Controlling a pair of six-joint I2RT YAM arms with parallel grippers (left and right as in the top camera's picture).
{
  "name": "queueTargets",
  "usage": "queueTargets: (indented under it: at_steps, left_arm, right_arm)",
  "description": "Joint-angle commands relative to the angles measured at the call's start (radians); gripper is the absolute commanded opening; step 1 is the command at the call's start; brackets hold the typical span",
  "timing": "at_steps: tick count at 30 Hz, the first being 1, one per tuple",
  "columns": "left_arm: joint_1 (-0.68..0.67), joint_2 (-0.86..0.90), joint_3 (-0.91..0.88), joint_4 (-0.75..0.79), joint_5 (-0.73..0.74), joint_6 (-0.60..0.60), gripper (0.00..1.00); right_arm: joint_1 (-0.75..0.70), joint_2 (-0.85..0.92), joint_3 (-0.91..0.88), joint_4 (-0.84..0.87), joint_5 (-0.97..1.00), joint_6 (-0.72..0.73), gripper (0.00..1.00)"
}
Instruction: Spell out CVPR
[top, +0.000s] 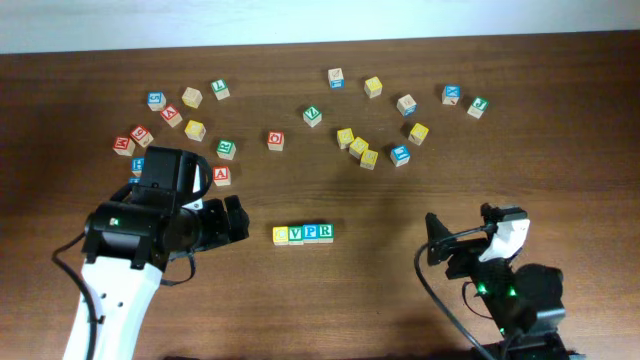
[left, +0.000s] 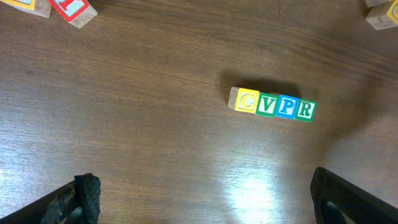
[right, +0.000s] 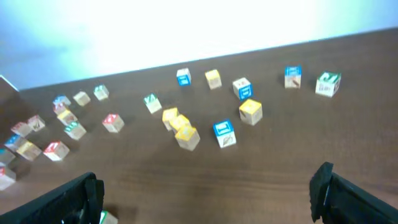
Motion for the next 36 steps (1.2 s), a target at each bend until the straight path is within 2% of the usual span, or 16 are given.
queueTargets:
  at_steps: [1, 14, 21, 26, 36]
  left_arm:
    - [-0.001, -0.002, 0.008, -0.001, -0.014, -0.002, 0.99]
    - [-0.001, -0.002, 0.008, -0.002, -0.014, -0.002, 0.99]
    - [-0.001, -0.002, 0.008, -0.001, -0.014, -0.002, 0.99]
    - [-0.001, -0.002, 0.008, -0.001, -0.014, -0.002, 0.99]
    - [-0.001, -0.002, 0.008, -0.002, -0.014, -0.002, 0.99]
  right_arm:
    - [-0.006, -0.065, -0.018, 0.010, 0.041, -0.013, 0.98]
    - [-0.007, -0.172, -0.021, 0.058, 0.090, -0.037, 0.98]
    - [-0.005, -0.277, -0.102, 0.073, 0.086, -0.034, 0.98]
    - [-0.004, -0.289, -0.102, 0.093, 0.114, -0.034, 0.98]
    - [0.020, -0.290, -0.261, 0.372, 0.142, -0.033, 0.98]
